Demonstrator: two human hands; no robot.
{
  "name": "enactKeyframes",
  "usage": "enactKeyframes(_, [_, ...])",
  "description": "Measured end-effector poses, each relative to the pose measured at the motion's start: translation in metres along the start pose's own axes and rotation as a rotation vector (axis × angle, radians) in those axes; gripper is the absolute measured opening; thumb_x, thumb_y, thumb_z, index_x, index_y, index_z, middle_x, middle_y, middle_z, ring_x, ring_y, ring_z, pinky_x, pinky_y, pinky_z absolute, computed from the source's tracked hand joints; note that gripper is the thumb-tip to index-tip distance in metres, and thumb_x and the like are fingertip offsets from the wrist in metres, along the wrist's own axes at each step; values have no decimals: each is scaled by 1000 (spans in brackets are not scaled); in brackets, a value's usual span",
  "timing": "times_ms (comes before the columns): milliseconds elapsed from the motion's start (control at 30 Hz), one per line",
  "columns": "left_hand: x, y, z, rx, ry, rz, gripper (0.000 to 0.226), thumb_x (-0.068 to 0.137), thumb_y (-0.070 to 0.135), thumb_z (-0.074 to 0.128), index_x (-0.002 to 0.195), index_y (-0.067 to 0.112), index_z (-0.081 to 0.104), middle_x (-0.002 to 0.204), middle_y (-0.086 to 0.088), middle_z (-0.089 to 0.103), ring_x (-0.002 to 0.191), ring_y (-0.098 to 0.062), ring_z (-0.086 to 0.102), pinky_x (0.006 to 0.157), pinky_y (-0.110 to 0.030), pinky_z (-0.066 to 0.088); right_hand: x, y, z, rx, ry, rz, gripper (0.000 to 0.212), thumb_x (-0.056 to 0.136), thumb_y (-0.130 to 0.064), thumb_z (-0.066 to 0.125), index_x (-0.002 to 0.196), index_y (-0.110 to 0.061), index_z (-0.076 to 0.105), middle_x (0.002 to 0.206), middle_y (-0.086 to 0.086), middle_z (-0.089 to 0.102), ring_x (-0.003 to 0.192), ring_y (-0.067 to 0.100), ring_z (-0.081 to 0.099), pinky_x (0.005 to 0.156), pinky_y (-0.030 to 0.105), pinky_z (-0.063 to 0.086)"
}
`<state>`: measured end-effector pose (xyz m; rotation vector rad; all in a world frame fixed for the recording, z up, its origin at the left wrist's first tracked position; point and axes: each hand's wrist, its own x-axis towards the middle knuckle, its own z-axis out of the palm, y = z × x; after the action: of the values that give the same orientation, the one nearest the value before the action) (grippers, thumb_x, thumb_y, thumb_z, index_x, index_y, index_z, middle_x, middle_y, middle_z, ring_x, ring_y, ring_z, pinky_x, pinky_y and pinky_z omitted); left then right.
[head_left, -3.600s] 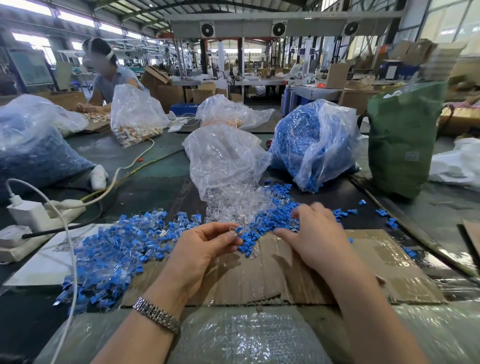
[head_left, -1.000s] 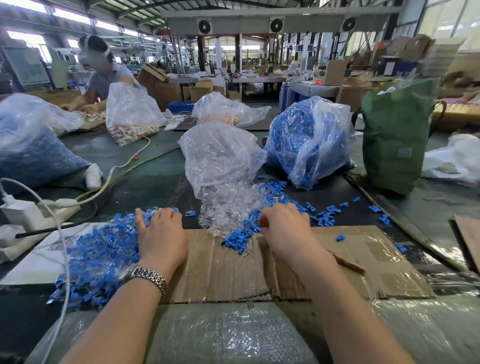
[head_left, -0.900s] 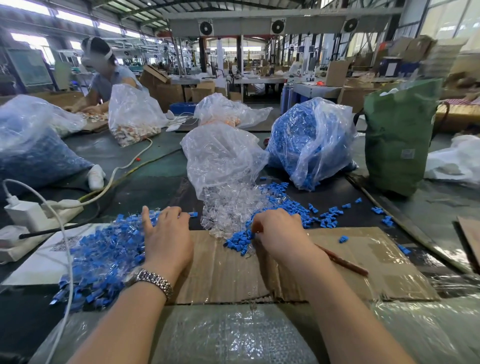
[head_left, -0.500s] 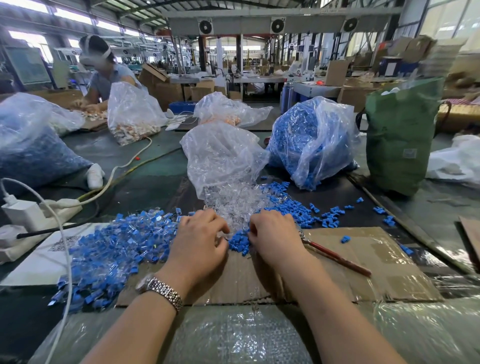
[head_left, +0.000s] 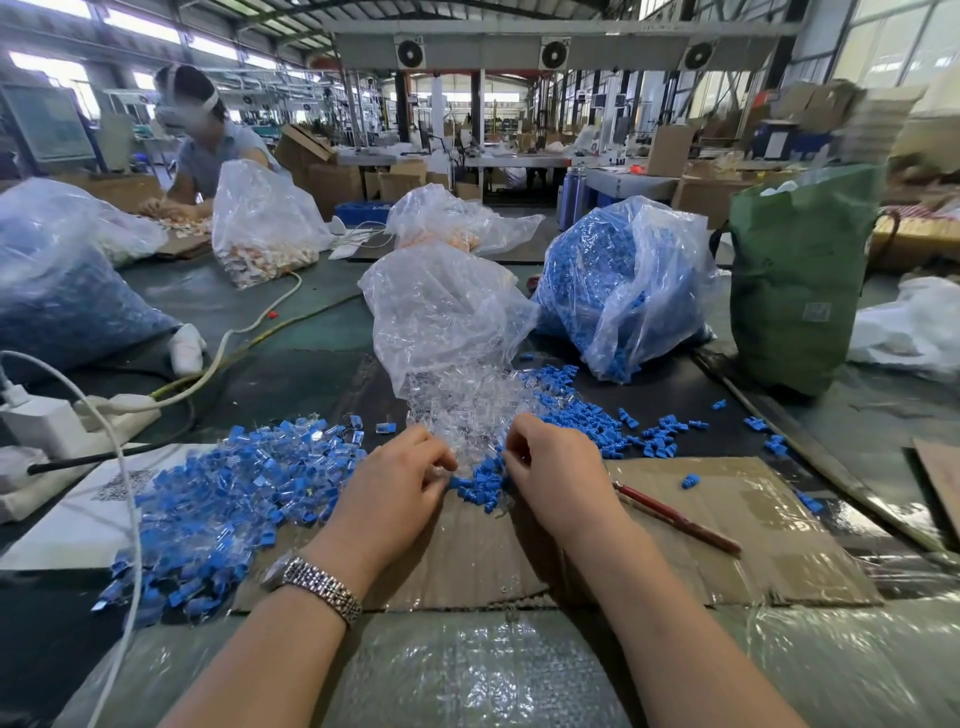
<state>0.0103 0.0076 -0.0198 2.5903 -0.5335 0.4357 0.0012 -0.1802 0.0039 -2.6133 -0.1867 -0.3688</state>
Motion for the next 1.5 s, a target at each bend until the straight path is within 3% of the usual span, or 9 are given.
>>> enactKeyframes(100, [0,1,-1,-23,17,-6,0,92,22,72,92,22,71,93,17,57,83,4,54,74,-7,39,0,2,1,80,36,-20,7,97,-21,60,90,-22,59,82,-2,67,79,23,62,86,43,51])
enactKeyframes(200, [1,3,-3,-28,69,-30,2,92,20,72,91,22,72,90,17,61,83,1,57,78,-19,50,1,4,1,119,66,-51,5,96,-22,62,92,-24,61,85,-5,67,81,17,62,84,40,52])
enactKeyframes(267, [2,5,-6,-96,112,-97,3,93,20,71,91,23,71,90,17,62,82,1,59,75,-13,48,2,4,1,163,86,-55,5,97,-23,63,93,-24,61,87,-7,66,81,13,61,79,36,53])
enactKeyframes(367, [6,12,-10,-513,80,-277,4,95,13,67,93,16,69,94,8,73,82,-4,71,66,-14,55,1,1,0,247,109,-62,2,98,-23,61,97,-21,62,89,-6,67,82,13,62,78,38,54])
enactKeyframes(467, [7,22,-14,-964,-11,-416,5,97,5,64,98,0,66,97,-8,78,87,-19,77,70,-23,61,-4,-7,-1,340,137,-163,0,95,-19,65,95,-19,65,86,-7,66,79,12,61,77,40,54])
enactKeyframes(600, [8,24,-16,-1234,-54,-540,11,96,5,64,100,-5,65,91,-18,77,84,-26,77,70,-25,61,-9,-15,-3,369,147,-256,4,90,-14,69,92,-16,67,87,-6,64,79,15,61,76,40,53])
enactKeyframes(967, [6,19,-20,-1407,-103,-529,17,90,0,65,104,-8,67,95,-22,75,85,-26,75,73,-27,62,-8,-12,-5,296,90,-278,3,92,-15,68,95,-15,68,92,-3,62,82,15,58,79,39,51])
enactKeyframes(1200, [4,14,-23,-1468,-95,-499,23,71,1,76,93,-2,74,100,-24,76,94,-32,76,73,-25,62,-5,-8,-6,592,41,-156,6,93,-12,70,95,-17,71,82,-9,69,77,4,65,72,19,52])
enactKeyframes(1500, [4,6,-18,-1434,-147,-476,25,70,-1,77,96,1,80,105,-24,75,95,-29,76,75,-24,61,-6,-8,-7,484,-10,-232,8,94,-12,68,92,-19,66,86,-12,61,78,0,57,72,12,44])
